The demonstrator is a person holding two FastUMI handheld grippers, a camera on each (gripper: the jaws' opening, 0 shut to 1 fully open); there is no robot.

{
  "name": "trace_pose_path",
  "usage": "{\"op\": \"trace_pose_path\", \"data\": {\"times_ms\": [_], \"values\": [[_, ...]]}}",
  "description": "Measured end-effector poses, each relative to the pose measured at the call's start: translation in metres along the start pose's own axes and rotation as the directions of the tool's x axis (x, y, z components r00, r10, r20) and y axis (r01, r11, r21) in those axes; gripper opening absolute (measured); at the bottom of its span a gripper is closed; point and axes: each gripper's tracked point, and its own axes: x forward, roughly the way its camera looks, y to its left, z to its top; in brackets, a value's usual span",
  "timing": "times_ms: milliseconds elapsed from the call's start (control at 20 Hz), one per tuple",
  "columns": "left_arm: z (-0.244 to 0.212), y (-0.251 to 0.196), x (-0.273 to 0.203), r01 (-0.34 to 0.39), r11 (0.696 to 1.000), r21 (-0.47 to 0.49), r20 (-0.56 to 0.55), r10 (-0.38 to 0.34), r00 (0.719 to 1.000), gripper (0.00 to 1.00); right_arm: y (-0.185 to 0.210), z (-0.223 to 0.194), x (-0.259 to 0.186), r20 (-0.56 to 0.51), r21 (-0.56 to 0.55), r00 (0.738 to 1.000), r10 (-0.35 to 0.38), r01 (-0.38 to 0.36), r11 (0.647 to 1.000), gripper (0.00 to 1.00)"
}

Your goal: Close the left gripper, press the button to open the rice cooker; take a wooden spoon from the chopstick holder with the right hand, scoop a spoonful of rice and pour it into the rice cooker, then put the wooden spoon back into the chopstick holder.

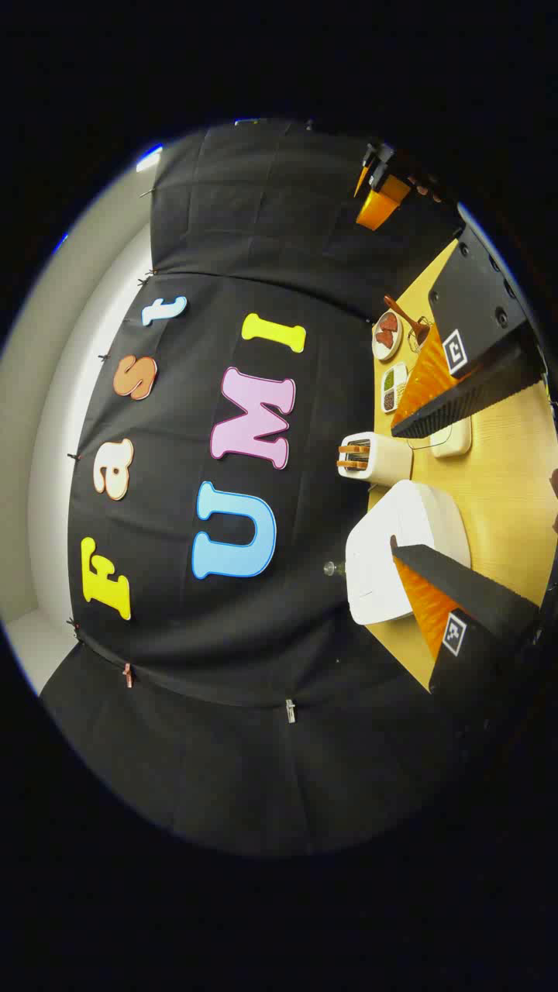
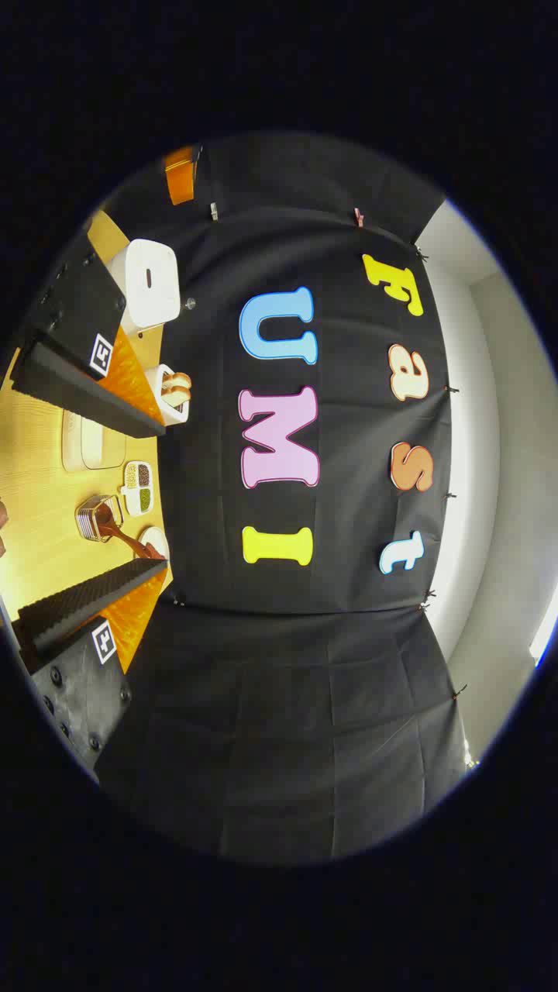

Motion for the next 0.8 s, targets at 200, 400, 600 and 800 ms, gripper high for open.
{"op": "trace_pose_path", "data": {"times_ms": [200, 400, 600, 800], "values": [[-0.003, 0.009, -0.007, -0.008, 1.0, 0.012, 0.001, 0.008, 1.0, 0.96, 0.0, 0.0, -0.007, 0.001, 0.013, 1.0, -0.001, 0.001, 1.0, 0.98], [-0.003, 0.014, -0.014, -0.015, 1.0, 0.012, 0.002, 0.015, 1.0, 0.96, 0.004, -0.003, -0.01, -0.007, 0.019, 1.0, 0.006, -0.006, 1.0, 0.98], [0.002, 0.017, -0.018, -0.024, 0.999, 0.033, 0.022, 0.024, 0.999, 0.95, 0.012, -0.002, -0.01, 0.002, 0.032, 1.0, 0.027, -0.027, 0.999, 0.98], [0.0, 0.014, -0.021, -0.02, 0.999, 0.029, 0.018, 0.02, 1.0, 0.96, 0.014, 0.001, -0.009, 0.001, 0.04, 0.999, 0.033, -0.033, 0.999, 0.98]]}}
